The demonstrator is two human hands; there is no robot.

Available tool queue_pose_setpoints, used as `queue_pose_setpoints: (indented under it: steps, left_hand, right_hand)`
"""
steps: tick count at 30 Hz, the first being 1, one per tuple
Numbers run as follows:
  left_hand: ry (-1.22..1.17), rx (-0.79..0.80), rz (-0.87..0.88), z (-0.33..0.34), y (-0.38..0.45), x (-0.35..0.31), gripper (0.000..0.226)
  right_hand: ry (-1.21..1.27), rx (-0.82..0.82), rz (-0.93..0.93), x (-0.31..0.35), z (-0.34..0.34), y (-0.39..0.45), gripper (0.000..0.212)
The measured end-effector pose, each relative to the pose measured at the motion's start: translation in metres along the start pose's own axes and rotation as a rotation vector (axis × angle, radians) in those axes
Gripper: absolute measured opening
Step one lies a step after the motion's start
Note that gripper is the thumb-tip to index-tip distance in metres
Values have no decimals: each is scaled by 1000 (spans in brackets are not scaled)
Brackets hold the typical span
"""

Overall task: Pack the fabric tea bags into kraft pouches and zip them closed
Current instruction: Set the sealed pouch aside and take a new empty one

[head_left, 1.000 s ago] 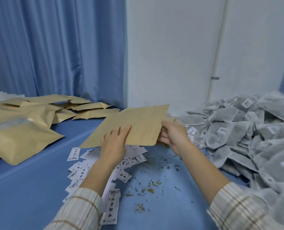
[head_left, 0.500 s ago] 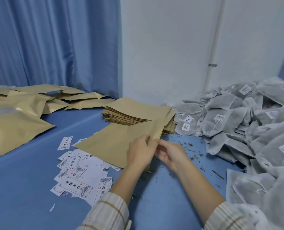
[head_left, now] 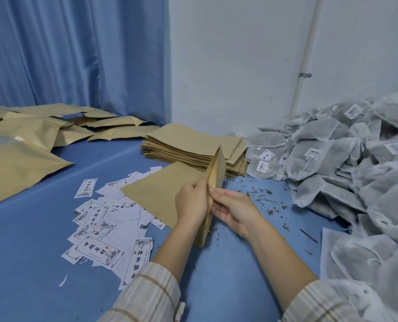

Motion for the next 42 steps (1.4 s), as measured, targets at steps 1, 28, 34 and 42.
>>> queue_pose_setpoints:
  steps: [1,28,34,42]
  left_hand:
    - [33,7,30,0,0,-1,32]
    - [304,-309,216,-7,-14,-7,30]
    - [503,-196,399,7,-25,-31,21]
    - [1327,-103,574,39,-51,-65,26]
  right_hand:
    - [-16,5,-8,1,0,-1,12]
    - [-581,-592,-408,16,-15,-18,16]
    - [-1001,-507,-651,45,0,-28,14]
    - [-1451,-182,-572,43,8,-18,31]
Point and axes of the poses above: each hand's wrist, its own y-axis towards the middle knuckle, its own z-axis out of the palm, x = y × z, the point moved 7 cm from there along y, towards the middle knuckle, and after that the axes turned 2 degrees about x, right-handed, at the moved point
